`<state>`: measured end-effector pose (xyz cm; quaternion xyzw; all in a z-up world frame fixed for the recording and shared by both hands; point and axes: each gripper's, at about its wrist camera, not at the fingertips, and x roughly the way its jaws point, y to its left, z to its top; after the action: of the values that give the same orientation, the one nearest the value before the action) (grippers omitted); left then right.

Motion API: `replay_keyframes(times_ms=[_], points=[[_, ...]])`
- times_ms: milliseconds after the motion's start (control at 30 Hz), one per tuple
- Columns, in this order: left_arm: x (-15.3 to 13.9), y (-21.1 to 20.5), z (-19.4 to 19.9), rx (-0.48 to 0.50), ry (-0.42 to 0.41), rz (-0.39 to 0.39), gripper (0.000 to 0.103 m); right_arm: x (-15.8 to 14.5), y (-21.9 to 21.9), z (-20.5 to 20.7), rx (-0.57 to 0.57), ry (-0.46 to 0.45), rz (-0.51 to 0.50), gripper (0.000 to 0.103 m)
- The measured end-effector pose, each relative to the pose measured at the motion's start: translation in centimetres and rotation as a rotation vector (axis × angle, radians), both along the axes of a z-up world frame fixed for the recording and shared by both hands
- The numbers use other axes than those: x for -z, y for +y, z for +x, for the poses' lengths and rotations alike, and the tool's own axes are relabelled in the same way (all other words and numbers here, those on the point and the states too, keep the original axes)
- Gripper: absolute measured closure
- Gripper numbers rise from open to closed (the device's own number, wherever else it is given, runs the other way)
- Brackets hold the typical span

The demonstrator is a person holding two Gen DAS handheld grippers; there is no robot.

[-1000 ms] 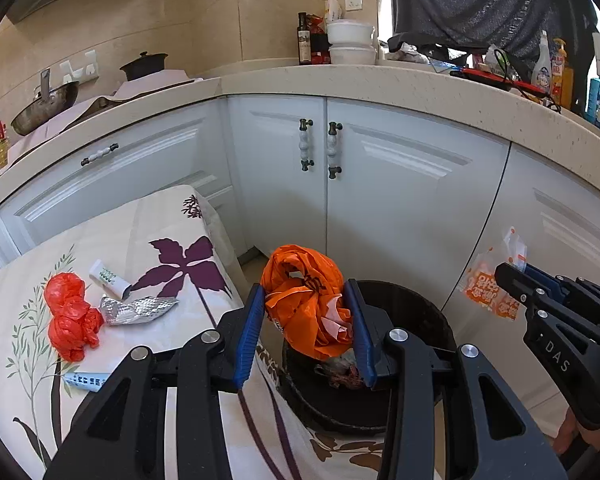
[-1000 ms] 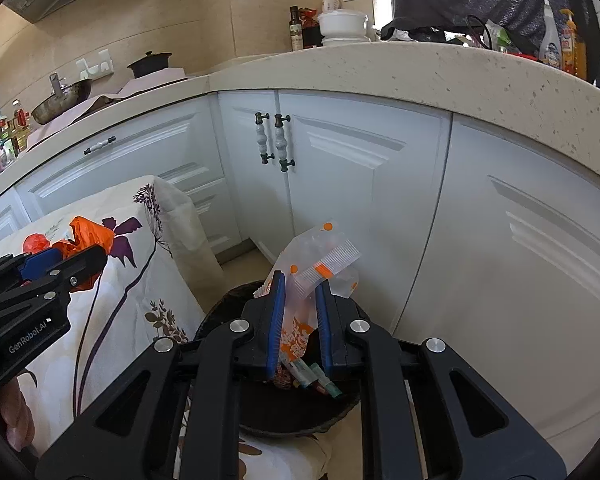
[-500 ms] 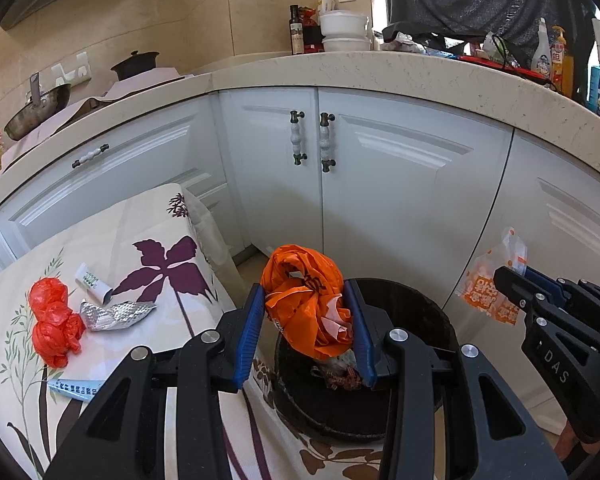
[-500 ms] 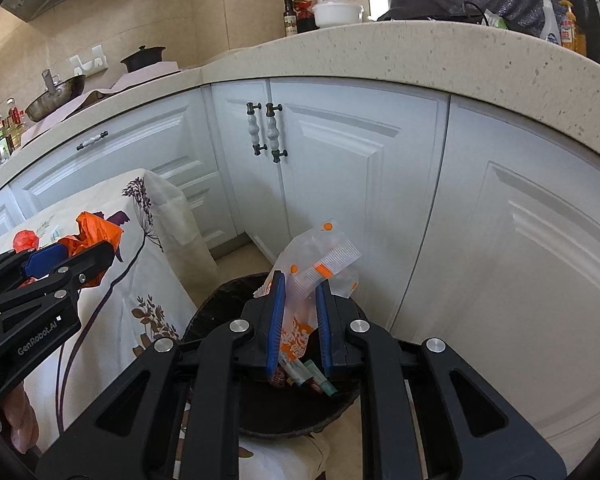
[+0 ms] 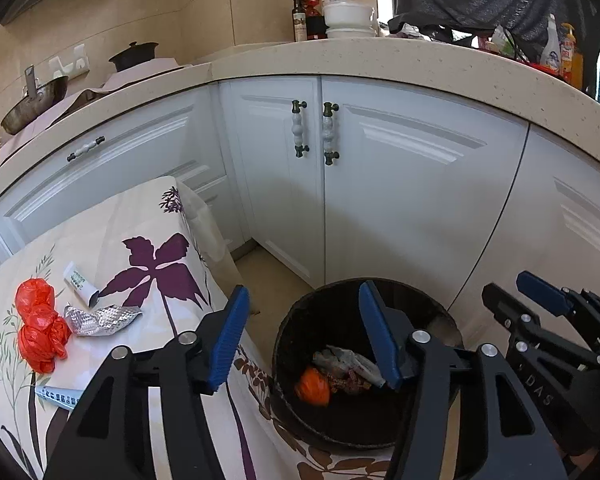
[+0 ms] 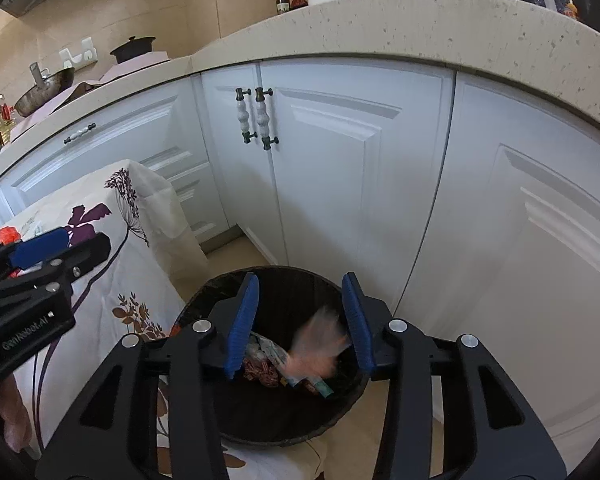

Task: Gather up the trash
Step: 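Move both open tools from the bin back over the table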

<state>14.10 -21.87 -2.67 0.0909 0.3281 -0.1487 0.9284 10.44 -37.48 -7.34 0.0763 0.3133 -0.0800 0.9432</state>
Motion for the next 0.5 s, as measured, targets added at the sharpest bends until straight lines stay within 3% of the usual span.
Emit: replay_keyframes(times_ms=[500], points=[[-0.9,1.8,-0.6,-0.011,-0.005,-0.021,0.039,-1.2,1.1,-0.4,-0.013,-0.023,-0.004,0.05]])
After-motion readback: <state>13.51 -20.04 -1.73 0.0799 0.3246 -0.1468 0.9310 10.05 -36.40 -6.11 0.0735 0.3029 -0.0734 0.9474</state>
